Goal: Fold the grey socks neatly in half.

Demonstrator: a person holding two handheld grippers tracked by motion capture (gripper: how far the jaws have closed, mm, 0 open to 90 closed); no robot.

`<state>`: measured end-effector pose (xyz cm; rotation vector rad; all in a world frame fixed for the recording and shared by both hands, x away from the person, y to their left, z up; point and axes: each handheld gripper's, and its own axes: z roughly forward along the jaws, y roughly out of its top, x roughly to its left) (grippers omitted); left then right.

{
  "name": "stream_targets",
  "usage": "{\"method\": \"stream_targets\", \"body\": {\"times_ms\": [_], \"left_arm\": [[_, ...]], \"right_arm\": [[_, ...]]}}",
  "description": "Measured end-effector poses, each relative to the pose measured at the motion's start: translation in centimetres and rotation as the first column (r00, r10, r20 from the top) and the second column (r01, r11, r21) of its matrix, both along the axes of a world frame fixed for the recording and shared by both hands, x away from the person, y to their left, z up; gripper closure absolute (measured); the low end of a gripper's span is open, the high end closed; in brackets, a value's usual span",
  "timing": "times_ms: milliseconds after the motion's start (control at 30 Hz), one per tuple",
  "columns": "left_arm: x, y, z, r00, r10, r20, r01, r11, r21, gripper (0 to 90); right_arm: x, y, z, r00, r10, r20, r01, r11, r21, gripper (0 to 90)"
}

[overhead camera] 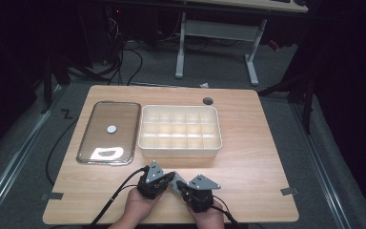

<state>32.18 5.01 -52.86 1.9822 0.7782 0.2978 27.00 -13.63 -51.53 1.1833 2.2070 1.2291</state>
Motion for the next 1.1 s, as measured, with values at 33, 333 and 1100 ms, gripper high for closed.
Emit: {"method": "stream_targets", "body": {"times_ms": [33, 333, 1100], "left_arm": [[0.0, 0.0, -0.1, 1.0000, 0.002, 0.000, -0.002, 1.0000, -0.004, 90.0], [-0.2, -0.1, -0.2, 0.9997, 0.002, 0.026, -0.002, 1.0000, 0.001, 90.0], [0.1, 0.1, -0.3, 0.9999, -0.008, -0.008, 0.008, 1.0000, -0.005, 90.0]], "right_arm": [[-0.3, -0.1, 0.3, 1.0000, 0.001, 0.008, -0.001, 1.000, 0.001, 90.0], [-1.2, -0.5, -0.5, 0.9988, 0.018, -0.045, -0.020, 0.999, -0.035, 90.0], [-1.0, -0.5, -0.6, 0.9966, 0.040, -0.072, -0.041, 0.999, -0.015, 85.8]]}}
